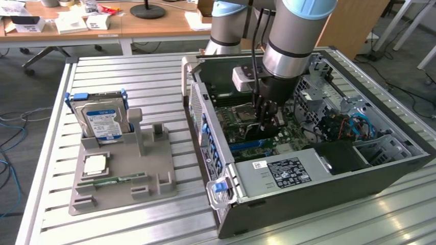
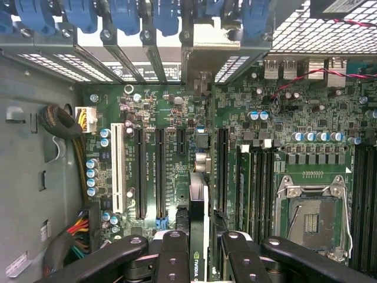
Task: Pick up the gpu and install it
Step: 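Insert the gpu into the slot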
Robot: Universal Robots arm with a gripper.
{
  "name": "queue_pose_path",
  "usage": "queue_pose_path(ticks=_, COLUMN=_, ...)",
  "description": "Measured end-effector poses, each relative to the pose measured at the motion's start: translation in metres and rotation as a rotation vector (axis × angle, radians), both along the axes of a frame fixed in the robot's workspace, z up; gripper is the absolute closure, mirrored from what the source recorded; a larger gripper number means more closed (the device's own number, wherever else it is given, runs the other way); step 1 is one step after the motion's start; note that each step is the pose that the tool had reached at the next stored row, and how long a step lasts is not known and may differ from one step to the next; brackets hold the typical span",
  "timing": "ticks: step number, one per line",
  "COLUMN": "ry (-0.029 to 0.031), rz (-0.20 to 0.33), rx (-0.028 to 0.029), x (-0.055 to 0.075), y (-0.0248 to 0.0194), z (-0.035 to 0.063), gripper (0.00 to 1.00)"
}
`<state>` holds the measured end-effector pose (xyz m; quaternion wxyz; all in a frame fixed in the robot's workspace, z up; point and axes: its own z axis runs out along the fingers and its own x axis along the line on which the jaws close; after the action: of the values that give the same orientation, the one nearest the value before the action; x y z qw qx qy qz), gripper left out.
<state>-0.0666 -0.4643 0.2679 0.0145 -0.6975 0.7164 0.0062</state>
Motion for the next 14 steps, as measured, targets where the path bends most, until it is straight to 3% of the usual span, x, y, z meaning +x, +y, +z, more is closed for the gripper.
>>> queue_pose_path(ticks=14, ry=-0.0001, rz=0.0, rx=0.0, x=-0.0018, y=-0.0001, z=0.0, gripper=0.74)
